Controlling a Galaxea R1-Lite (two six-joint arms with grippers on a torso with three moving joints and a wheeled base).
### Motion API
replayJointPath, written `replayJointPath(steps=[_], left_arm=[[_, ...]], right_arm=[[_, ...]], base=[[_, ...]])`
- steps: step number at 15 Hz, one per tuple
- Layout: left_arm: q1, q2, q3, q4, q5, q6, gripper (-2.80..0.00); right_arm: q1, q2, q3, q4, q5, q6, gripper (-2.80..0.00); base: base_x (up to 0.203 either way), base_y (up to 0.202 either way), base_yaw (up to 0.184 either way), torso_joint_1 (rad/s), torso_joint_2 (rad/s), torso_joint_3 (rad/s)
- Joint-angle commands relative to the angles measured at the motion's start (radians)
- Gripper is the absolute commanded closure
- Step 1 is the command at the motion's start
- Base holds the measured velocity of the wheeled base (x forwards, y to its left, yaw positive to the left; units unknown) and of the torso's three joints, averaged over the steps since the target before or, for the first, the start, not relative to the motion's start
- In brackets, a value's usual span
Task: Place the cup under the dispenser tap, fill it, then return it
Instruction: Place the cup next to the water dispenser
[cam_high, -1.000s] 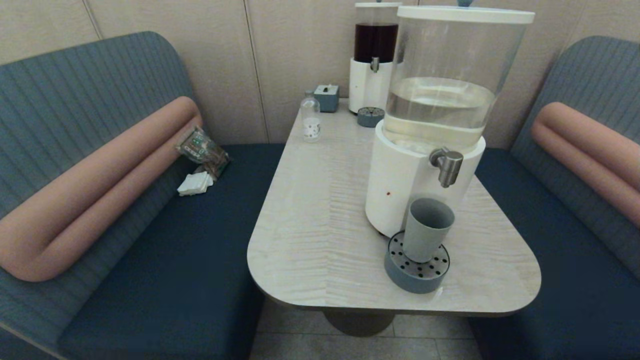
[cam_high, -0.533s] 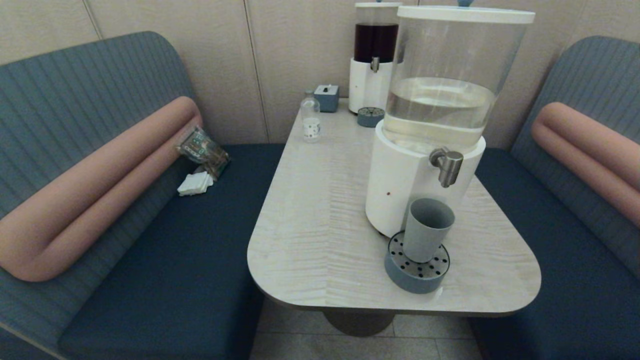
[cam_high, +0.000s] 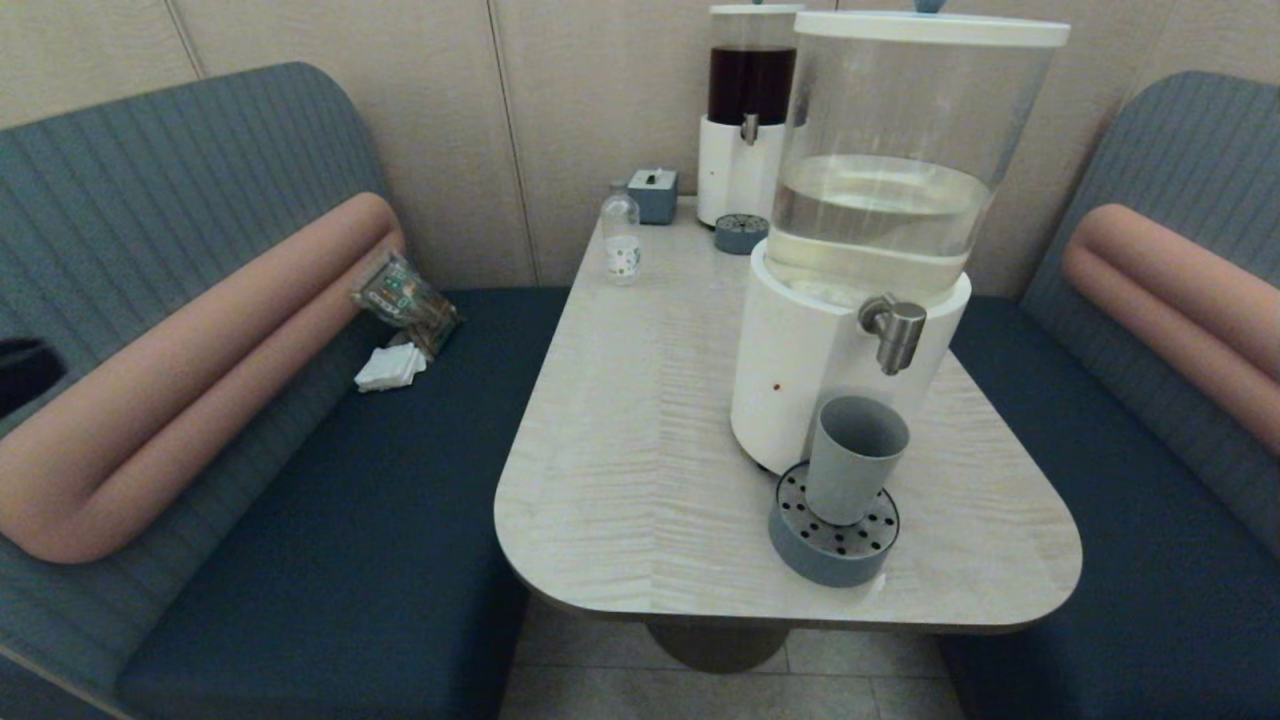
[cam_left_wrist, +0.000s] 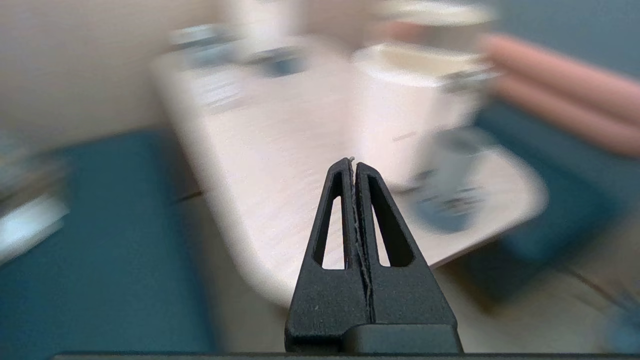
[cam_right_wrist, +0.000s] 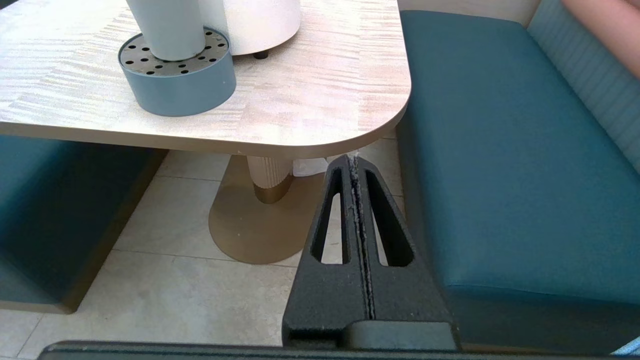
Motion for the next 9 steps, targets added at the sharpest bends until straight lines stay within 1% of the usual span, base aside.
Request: replayJointPath(steps=[1, 2, 3, 4, 5, 6, 9], left_arm=[[-0.011, 0.344, -0.017, -0.301, -0.230, -0.020, 0.00], [-0.014, 0.410, -0.003, -0.402, -0.312, -0.030, 0.00], [-0.019, 0.474, 0.021, -0.502, -0.377, -0.036, 0.00], [-0.025, 0.541, 0.050, -0.605, -0.418, -0.040, 0.00], [-0.029, 0.601, 0.080, -0.712, -0.444, -0.041, 0.00], [-0.033, 0.665, 0.116, -0.831, -0.464, -0.043, -2.80], [-0.052, 0.857, 0.215, -1.177, -0.498, -0.047, -2.80]], right_arm=[[0.000, 0.000, 0.002, 0.000, 0.000, 0.000, 0.00], [0.000, 0.001, 0.002, -0.001, 0.001, 0.000, 0.00], [0.000, 0.000, 0.002, 0.000, 0.001, 0.000, 0.00], [0.000, 0.000, 0.002, 0.000, 0.001, 0.000, 0.00], [0.000, 0.000, 0.002, 0.001, 0.001, 0.000, 0.00], [0.000, 0.000, 0.002, -0.001, 0.000, 0.000, 0.00], [0.000, 0.000, 0.002, 0.000, 0.001, 0.000, 0.00]], base=[[0.000, 0.000, 0.000, 0.000, 0.00, 0.000], [0.000, 0.000, 0.000, 0.000, 0.00, 0.000], [0.000, 0.000, 0.000, 0.000, 0.00, 0.000], [0.000, 0.000, 0.000, 0.000, 0.00, 0.000], [0.000, 0.000, 0.000, 0.000, 0.00, 0.000], [0.000, 0.000, 0.000, 0.000, 0.00, 0.000], [0.000, 0.000, 0.000, 0.000, 0.00, 0.000]])
